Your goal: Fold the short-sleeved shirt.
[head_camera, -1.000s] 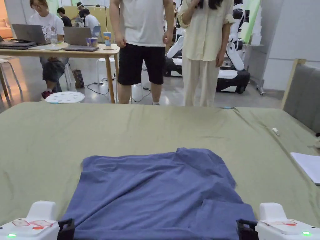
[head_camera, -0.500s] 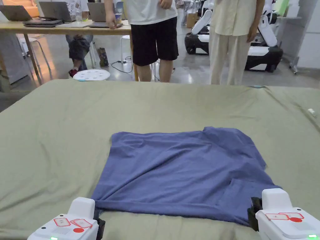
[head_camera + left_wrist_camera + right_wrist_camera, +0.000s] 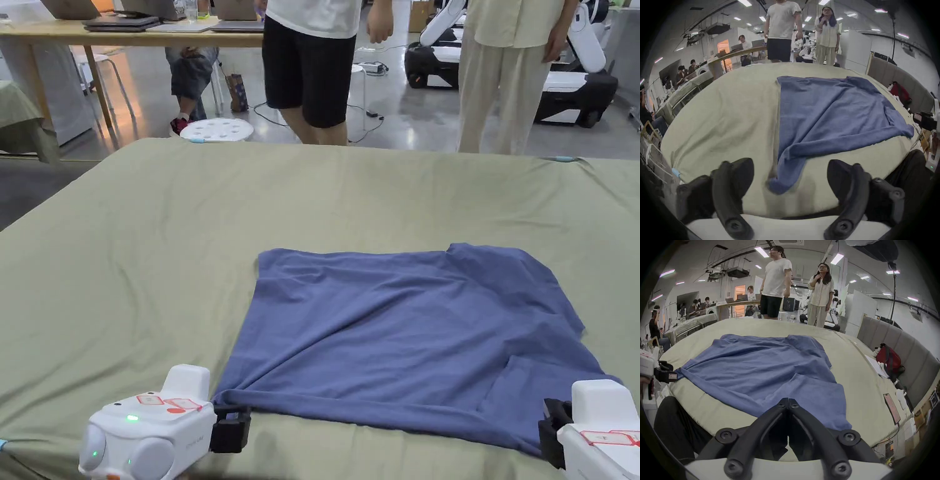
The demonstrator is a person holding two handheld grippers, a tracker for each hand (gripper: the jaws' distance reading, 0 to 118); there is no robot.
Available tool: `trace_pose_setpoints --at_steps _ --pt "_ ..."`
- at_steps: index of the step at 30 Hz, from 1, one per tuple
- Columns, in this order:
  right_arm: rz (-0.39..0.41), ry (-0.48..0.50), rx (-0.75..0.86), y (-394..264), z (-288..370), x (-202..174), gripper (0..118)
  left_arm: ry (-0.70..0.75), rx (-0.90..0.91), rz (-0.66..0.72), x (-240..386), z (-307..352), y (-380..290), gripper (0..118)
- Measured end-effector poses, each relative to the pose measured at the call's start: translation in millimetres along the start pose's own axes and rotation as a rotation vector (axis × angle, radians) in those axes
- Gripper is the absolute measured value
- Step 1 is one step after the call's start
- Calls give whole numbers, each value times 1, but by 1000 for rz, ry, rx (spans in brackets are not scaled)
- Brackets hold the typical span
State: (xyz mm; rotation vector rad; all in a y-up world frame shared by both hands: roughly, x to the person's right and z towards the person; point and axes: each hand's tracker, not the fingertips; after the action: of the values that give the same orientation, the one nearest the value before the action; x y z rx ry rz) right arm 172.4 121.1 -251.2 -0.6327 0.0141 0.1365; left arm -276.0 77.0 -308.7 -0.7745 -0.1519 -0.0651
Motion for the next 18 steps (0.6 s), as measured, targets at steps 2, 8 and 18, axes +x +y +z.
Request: trace_pose_setpoints --at_steps 2,8,18 --pt "0 -8 -1 1 0 4 0 -30 -52 -31 0 -11 5 56" --pt "-4 -33 -11 7 8 18 0 -11 -73 -51 4 -11 12 1" --pt "5 -100 -123 -11 -6 80 118 59 -81 -96 27 -7 19 1"
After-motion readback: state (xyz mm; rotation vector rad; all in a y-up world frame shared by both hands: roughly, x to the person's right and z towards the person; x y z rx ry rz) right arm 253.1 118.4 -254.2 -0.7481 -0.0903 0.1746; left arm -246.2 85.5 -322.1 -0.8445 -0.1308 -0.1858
